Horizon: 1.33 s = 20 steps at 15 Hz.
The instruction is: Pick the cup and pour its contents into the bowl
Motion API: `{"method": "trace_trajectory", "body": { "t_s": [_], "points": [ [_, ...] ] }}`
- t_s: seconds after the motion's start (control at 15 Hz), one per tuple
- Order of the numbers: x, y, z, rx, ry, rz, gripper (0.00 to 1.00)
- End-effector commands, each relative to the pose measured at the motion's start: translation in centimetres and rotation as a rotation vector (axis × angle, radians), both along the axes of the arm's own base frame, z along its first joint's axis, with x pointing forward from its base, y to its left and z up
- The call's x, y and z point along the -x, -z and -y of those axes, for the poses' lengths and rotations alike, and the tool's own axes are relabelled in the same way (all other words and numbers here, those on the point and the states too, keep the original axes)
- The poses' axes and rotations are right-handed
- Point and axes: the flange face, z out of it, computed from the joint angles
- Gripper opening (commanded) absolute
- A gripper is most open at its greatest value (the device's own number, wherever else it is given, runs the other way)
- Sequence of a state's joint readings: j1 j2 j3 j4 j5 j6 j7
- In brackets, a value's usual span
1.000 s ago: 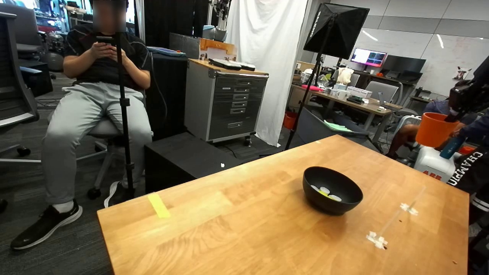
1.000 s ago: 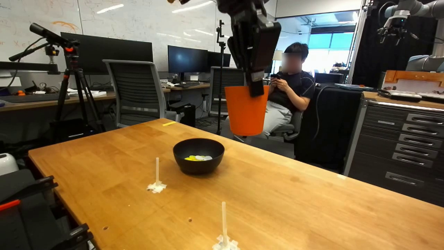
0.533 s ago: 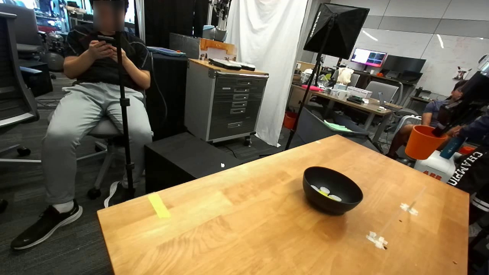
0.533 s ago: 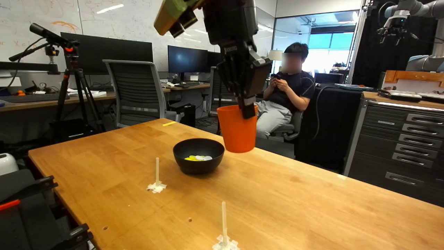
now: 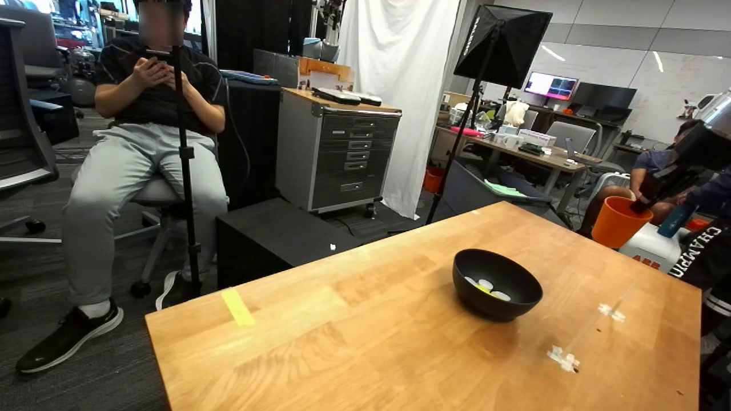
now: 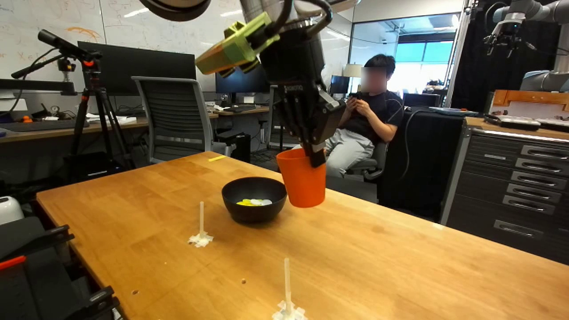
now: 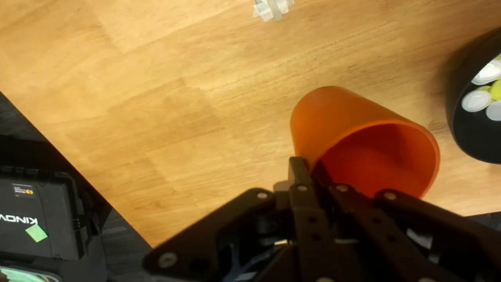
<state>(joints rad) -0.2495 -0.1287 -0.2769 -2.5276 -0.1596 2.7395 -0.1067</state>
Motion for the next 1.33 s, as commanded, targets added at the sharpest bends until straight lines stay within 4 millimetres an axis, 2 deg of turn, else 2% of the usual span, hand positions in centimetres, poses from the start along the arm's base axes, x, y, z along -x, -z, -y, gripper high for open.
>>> {"method": "trace_trajectory", "body": {
  "t_s": [0.0, 0.33, 0.67, 1.0, 1.27],
  "points": [
    [-0.4, 0.7, -0.5, -0.002, -0.061, 0.054, 0.01],
    [-1.0, 1.6, -0.9, -0.103, -0.086, 0.091, 0.01],
    [-1.5, 2.5, 0.9, -0.171, -0.088, 0.107, 0.01],
    [-2.1, 5.2, 3.2, -0.186, -0.057, 0.091, 0.01],
    [-3.1, 8.3, 4.0, -0.189, -0.048, 0.049, 0.01]
  ]
}}
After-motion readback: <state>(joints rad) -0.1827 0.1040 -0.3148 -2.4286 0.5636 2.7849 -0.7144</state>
